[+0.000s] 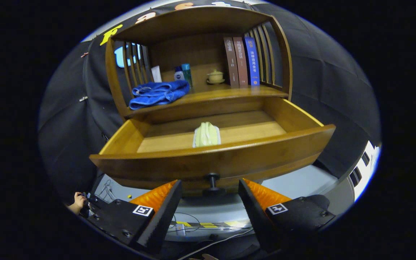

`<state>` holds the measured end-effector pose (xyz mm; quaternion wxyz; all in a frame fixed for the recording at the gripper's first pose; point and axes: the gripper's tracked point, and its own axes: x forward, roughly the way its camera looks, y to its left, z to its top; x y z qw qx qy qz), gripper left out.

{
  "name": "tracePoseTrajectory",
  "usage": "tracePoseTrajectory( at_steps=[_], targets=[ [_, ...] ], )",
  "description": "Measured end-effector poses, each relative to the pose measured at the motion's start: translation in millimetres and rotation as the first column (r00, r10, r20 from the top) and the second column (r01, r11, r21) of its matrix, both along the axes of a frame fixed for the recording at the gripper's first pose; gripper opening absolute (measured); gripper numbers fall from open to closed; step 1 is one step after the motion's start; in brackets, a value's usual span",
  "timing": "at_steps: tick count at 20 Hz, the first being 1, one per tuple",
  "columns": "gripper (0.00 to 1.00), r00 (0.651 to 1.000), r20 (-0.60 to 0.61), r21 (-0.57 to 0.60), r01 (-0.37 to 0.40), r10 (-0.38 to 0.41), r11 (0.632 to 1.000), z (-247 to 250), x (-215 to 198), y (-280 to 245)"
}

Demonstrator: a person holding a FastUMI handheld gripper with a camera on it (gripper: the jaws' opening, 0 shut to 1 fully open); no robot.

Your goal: Pull open the drawer, take out the items inside it, and place them on the countertop above the cabinet.

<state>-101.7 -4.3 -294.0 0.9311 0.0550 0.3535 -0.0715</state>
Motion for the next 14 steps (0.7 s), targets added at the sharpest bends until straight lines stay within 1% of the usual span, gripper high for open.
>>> tracePoseTrajectory(
  at_steps=[3, 6, 11, 14],
  targets=[
    [0.99, 0.998, 0.062, 0.008, -0.014, 0.013, 1.0, 40, 22, 4],
    [0.99, 0.997, 0.078, 0.024, -0.029, 0.027, 0.999, 59, 58, 2],
    [0.99, 0.999, 0.02, 0.035, -0.043, 0.043, 0.998, 53, 125, -4],
    [1.0, 0.997, -0.053, 0.044, -0.048, 0.05, 0.998, 32, 157, -3]
  ],
)
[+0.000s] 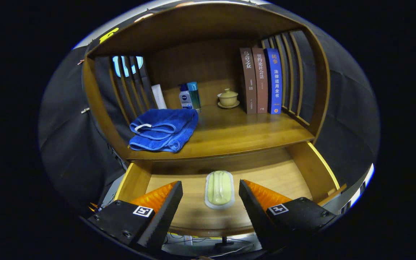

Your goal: Pull open the drawer, take out the items inside it, and place them on the countertop above the cabinet.

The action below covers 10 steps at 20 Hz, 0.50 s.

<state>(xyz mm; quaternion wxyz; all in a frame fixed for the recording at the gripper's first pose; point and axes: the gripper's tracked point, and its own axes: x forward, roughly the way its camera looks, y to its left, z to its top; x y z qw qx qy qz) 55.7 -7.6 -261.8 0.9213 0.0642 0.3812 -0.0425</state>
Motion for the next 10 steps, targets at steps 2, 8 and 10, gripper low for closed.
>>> tracePoseTrajectory(
  at_steps=[2, 8, 10],
  targets=[
    [1.0, 0.998, -0.067, 0.005, -0.004, 0.005, 1.0, -19, 15, -1],
    [0.98, 0.962, -0.271, -0.03, 0.009, -0.017, 0.999, -72, 41, -17],
    [0.94, 0.941, -0.337, -0.04, 0.01, -0.023, 0.999, -90, 41, -21]
  ],
)
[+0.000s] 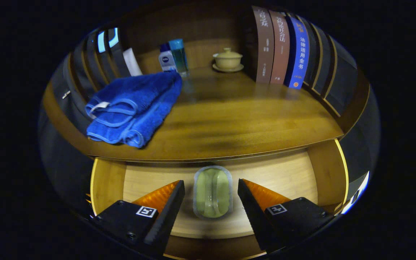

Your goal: Pull open the drawer, take out the items inside it, and place them on the countertop above the cabinet.

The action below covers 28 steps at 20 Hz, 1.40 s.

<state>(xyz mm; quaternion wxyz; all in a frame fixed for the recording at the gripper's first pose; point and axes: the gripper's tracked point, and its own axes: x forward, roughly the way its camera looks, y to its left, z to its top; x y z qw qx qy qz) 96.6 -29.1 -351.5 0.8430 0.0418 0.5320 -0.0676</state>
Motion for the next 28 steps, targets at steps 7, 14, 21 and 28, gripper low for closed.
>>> tracePoseTrajectory(
  at_steps=[7, 14, 21, 28],
  targets=[
    [0.71, 0.982, -0.186, -0.033, -0.043, 0.036, 0.999, -37, -9, -4],
    [0.21, 0.969, -0.242, -0.04, -0.07, 0.058, 0.997, -41, -12, 0],
    [0.21, 0.978, -0.197, -0.001, -0.067, 0.065, 0.998, -28, -24, 8],
    [0.21, 0.996, 0.025, 0.021, -0.083, 0.083, 0.996, 57, -44, 19]
  ],
)
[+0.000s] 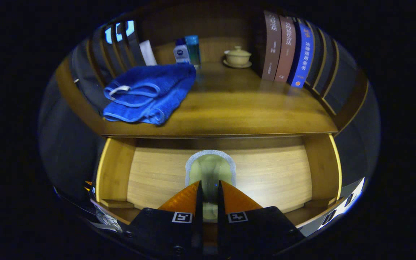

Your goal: Pull open the drawer, take out the items inside it, and place them on the countertop above the cabinet.

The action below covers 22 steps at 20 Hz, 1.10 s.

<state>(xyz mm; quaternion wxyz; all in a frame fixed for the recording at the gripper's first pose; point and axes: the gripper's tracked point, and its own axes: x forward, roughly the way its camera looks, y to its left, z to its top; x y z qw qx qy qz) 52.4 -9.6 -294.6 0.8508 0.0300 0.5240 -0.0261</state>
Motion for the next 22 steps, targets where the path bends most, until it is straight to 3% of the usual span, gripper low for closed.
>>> tracePoseTrajectory(
  at_steps=[4, 9, 15, 22],
  targets=[
    [0.21, 0.991, 0.132, 0.009, 0.001, -0.002, 1.0, 50, 15, 0],
    [0.21, 0.978, 0.209, -0.027, 0.001, 0.004, 1.0, 66, 65, -8],
    [0.2, 0.979, 0.2, -0.02, 0.037, -0.033, 0.999, 53, 137, -25],
    [0.2, 0.989, 0.137, -0.029, 0.057, -0.053, 0.998, 23, 189, -31]
  ],
)
